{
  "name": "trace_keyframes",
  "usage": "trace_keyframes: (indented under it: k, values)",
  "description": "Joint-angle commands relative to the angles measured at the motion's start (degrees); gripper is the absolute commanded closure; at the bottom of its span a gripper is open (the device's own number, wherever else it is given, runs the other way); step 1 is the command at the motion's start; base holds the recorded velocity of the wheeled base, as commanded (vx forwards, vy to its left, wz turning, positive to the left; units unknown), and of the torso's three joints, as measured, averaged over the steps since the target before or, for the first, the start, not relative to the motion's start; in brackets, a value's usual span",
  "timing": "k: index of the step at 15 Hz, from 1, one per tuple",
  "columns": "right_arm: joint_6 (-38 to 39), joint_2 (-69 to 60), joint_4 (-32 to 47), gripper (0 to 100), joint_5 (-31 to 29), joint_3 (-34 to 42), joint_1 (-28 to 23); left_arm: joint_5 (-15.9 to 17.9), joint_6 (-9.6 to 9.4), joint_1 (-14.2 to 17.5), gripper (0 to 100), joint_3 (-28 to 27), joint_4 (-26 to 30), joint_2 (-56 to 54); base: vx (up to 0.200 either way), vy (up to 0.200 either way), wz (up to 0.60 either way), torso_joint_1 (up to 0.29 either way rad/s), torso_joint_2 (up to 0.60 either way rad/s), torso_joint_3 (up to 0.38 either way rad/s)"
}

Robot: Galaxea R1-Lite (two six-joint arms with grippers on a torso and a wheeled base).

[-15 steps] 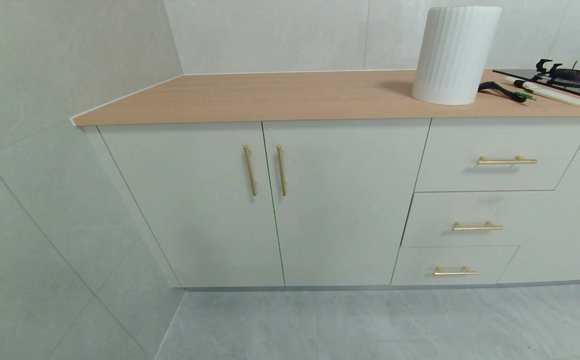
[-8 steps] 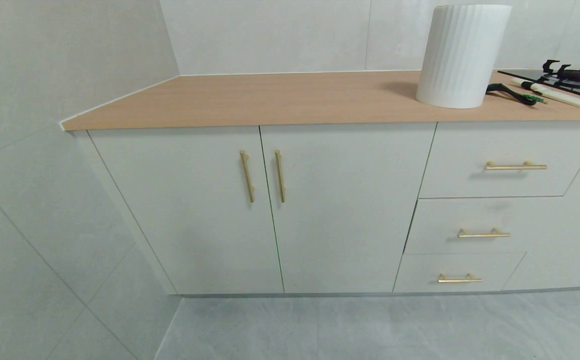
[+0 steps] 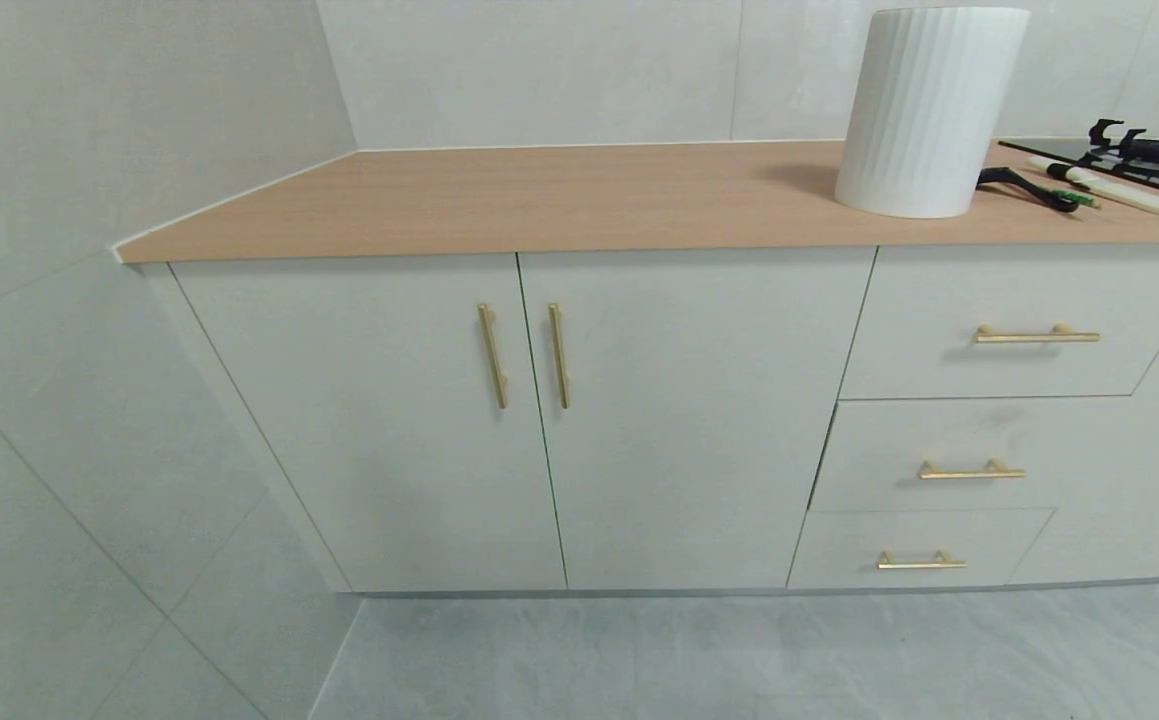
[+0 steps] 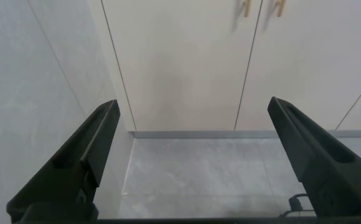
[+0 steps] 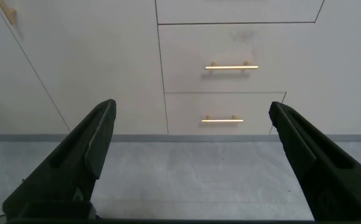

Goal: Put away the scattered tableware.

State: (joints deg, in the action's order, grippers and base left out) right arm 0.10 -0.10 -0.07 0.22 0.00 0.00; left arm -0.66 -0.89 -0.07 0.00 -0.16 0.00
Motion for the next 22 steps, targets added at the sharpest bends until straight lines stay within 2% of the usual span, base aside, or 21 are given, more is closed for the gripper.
trace_keyframes:
  k: [1,10,12,17,20,22]
  values:
    - [-0.01,0.10,-0.01,0,0.04,0.00,0.00,0.04,0.01,0.07,0,0.00,-0.02,0.09,0.000,-0.200,0.00,0.002,0.00,0.002]
    - [-0.01,0.10,-0.01,0,0.04,0.00,0.00,0.04,-0.08,0.07,0,0.00,-0.02,0.09,0.000,-0.200,0.00,0.000,0.00,0.002]
    - [-0.01,0.19,-0.01,0,0.04,0.00,0.00,-0.04,0.45,-0.01,0,0.00,-0.02,0.09,0.000,0.000,0.00,0.000,0.00,0.000]
    - [-0.01,0.19,-0.01,0,0.04,0.00,0.00,-0.04,0.19,0.07,0,0.00,-0.02,0.09,0.000,0.000,0.00,0.000,0.00,0.000]
    - [-0.01,0.10,-0.01,0,0.04,0.00,0.00,-0.04,0.27,0.07,0,0.00,-0.02,0.09,0.200,0.000,0.00,-0.004,0.00,0.001]
    - [-0.01,0.10,-0.01,0,0.04,0.00,0.00,-0.04,0.45,-0.01,0,0.00,-0.02,0.09,0.000,0.000,0.00,0.000,0.00,0.000]
